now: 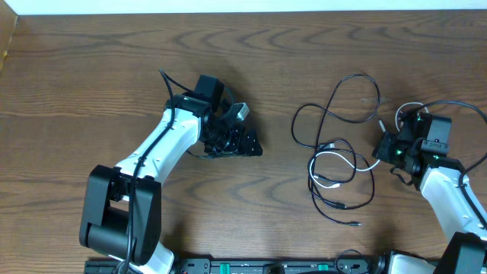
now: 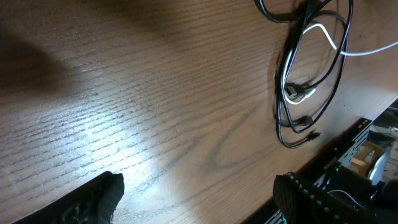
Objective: Untangle cables
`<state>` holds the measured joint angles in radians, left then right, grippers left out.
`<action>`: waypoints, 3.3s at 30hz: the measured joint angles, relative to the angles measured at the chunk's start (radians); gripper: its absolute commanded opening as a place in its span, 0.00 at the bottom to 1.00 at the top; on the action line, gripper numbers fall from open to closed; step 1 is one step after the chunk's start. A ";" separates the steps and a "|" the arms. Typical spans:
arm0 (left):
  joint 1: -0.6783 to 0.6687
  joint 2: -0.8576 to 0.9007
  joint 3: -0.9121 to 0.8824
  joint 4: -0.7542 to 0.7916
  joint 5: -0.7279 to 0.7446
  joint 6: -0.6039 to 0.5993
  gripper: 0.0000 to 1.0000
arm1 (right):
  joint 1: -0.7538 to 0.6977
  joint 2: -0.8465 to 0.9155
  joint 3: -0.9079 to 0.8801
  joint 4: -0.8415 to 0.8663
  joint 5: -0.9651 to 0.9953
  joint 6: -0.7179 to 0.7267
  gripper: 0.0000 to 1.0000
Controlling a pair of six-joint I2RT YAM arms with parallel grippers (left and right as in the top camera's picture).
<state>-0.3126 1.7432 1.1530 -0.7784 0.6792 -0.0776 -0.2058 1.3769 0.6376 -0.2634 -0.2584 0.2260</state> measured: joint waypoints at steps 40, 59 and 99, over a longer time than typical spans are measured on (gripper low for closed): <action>0.000 0.000 0.000 0.000 0.000 0.000 0.82 | -0.402 -0.033 0.449 0.016 0.193 0.053 0.01; 0.000 0.000 0.000 0.000 0.000 0.000 0.82 | -0.613 0.350 0.833 -0.516 0.208 0.101 0.01; -0.001 0.000 -0.001 -0.035 -0.194 -0.079 0.82 | 0.043 0.445 0.723 -0.842 -0.210 -0.326 0.64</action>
<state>-0.3138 1.7432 1.1522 -0.8139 0.4850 -0.1570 -0.1627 1.8221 1.3602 -1.1057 -0.4686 -0.1001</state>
